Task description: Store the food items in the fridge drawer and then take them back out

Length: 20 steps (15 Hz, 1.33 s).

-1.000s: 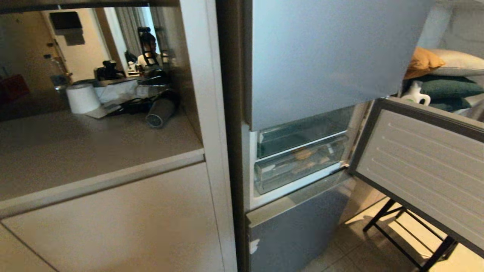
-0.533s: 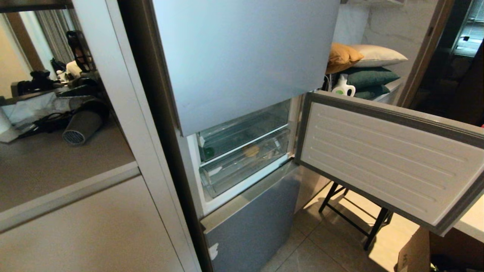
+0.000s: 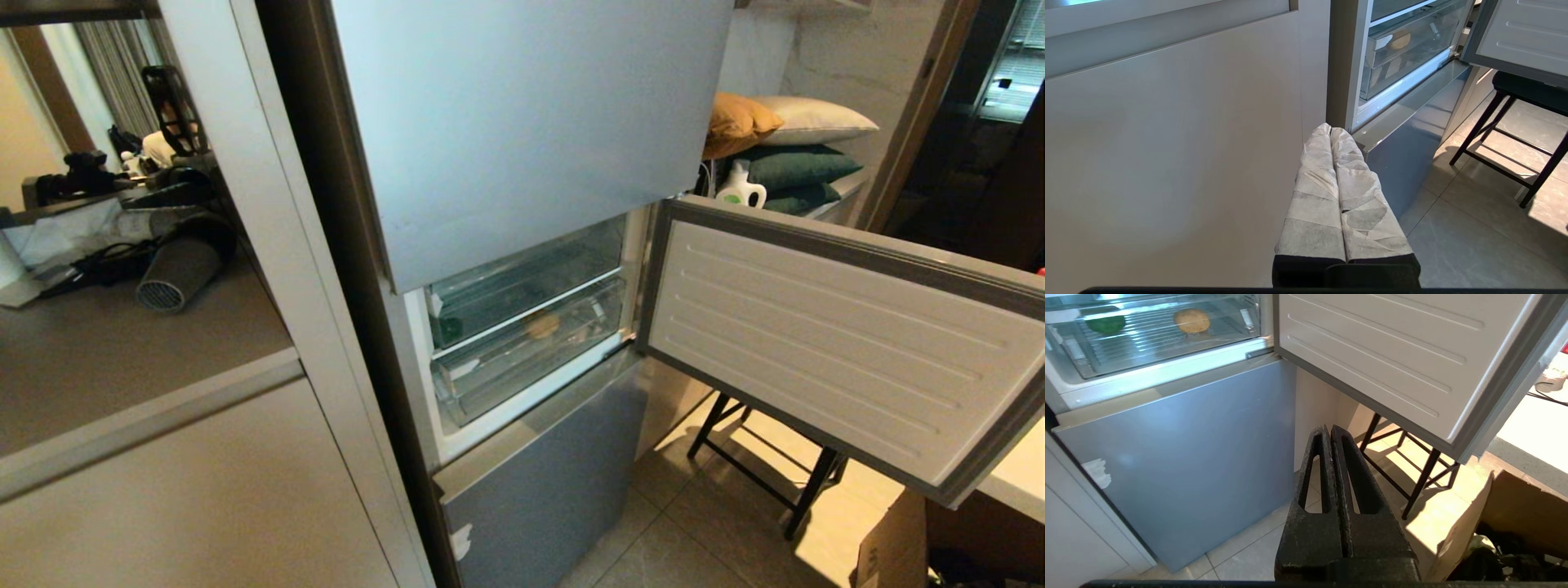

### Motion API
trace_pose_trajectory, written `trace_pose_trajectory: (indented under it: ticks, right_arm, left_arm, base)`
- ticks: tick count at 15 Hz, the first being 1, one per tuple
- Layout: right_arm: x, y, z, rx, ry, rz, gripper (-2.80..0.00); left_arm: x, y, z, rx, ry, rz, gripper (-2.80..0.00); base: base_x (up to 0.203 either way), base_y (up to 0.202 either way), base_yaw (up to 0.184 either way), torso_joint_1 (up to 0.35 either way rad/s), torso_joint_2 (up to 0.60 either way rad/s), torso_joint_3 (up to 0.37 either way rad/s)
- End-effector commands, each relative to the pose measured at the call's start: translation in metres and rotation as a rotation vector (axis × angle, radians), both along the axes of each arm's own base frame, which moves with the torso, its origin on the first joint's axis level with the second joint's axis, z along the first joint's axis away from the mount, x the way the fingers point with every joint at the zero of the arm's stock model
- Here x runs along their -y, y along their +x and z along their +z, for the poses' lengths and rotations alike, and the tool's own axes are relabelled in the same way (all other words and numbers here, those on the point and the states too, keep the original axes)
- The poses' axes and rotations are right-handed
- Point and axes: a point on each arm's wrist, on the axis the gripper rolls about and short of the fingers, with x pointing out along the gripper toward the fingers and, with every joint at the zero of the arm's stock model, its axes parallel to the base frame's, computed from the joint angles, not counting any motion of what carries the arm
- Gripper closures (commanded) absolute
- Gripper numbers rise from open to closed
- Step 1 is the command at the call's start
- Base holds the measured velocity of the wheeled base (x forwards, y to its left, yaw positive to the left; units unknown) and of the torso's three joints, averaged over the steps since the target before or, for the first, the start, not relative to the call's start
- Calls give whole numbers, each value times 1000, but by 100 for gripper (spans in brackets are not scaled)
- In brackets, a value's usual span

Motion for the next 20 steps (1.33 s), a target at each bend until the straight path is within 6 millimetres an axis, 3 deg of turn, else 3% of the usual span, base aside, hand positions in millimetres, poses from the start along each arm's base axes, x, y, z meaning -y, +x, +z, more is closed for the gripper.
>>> trace_pose_trajectory:
  ticks: [1, 4, 7, 9, 12, 14, 17, 20]
  right_arm:
    - [0, 0, 0, -4, 1, -4, 0]
    - [1, -4, 12, 35, 59, -46, 0]
    - [3, -20, 61, 110, 167, -124, 0]
    - [3, -22, 93, 72, 238, -162, 0]
    - [3, 12, 133, -22, 323, -261, 0]
    - [10, 51, 149, -37, 360, -373, 0]
    - [55, 106, 149, -49, 420, -563, 0]
    - [100, 132, 131, -102, 472, -587, 0]
  left_arm:
    - [0, 1, -3, -10, 0, 0, 0]
    - [0, 1, -3, -10, 0, 0, 0]
    - [0, 1, -3, -10, 0, 0, 0]
    - [0, 1, -3, -10, 0, 0, 0]
    - [0, 1, -3, -10, 0, 0, 0]
    - [0, 1, -3, -10, 0, 0, 0]
    - [0, 1, -3, -10, 0, 0, 0]
    - [0, 1, -3, -10, 0, 0, 0]
  base:
    - [0, 0, 0, 0, 0, 0]
    - [0, 0, 0, 0, 0, 0]
    - [0, 0, 0, 0, 0, 0]
    - [0, 0, 0, 0, 0, 0]
    - [0, 0, 0, 0, 0, 0]
    - [0, 0, 0, 0, 0, 0]
    - [0, 0, 0, 0, 0, 0]
    - [0, 0, 0, 0, 0, 0]
